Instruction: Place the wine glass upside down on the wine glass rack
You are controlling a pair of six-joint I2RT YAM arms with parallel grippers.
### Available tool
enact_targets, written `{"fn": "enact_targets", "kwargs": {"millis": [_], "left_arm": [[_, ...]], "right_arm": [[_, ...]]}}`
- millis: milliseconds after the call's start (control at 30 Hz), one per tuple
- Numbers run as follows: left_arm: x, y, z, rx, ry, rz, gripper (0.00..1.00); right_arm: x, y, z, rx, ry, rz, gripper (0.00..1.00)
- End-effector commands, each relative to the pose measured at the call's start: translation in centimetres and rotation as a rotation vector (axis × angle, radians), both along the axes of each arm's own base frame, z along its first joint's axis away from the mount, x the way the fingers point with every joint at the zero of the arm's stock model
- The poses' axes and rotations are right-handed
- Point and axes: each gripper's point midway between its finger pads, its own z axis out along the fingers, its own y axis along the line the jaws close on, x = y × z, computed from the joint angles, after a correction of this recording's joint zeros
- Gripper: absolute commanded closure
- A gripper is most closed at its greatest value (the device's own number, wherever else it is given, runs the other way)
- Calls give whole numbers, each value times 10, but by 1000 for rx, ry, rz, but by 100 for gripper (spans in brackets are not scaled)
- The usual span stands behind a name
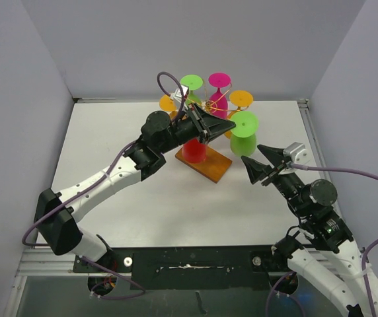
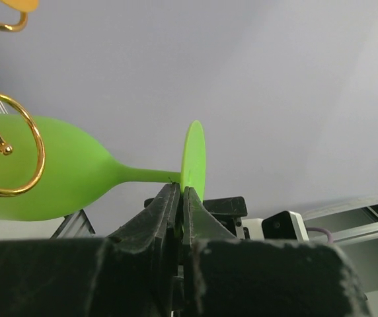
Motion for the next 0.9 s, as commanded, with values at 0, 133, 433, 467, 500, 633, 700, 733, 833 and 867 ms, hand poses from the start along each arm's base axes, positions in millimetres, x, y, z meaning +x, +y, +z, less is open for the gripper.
{"fn": "enact_targets", "kwargs": {"millis": [0, 133, 433, 467, 500, 633, 700, 733, 833, 867], "left_arm": [[11, 10, 37, -35, -40, 54, 100], [21, 10, 38, -8, -25, 70, 100], [35, 1, 27, 34, 12, 64, 100], [37, 0, 25, 39, 16, 67, 100], [39, 0, 24, 43, 18, 70, 100], [49, -2, 19, 58, 22, 86, 100], [55, -1, 16, 75, 13, 115, 100], [58, 1, 16, 88, 3, 136, 100], [64, 5, 12, 118, -10, 183, 100], [65, 6, 12, 121, -13, 190, 100]], "right_arm": [[-10, -8, 16, 21, -23, -9, 45], [-16, -12, 23, 26, -39, -9, 44], [-19, -18, 31, 45, -57, -27, 44], [-20, -18, 31, 47, -60, -26, 44], [-20, -18, 31, 48, -60, -28, 44], [-21, -20, 34, 55, -67, -33, 44], [-21, -21, 34, 55, -70, -36, 44], [-21, -21, 34, 56, -70, -37, 44], [-22, -22, 34, 58, -73, -40, 44], [-22, -23, 34, 62, -74, -41, 44]]}}
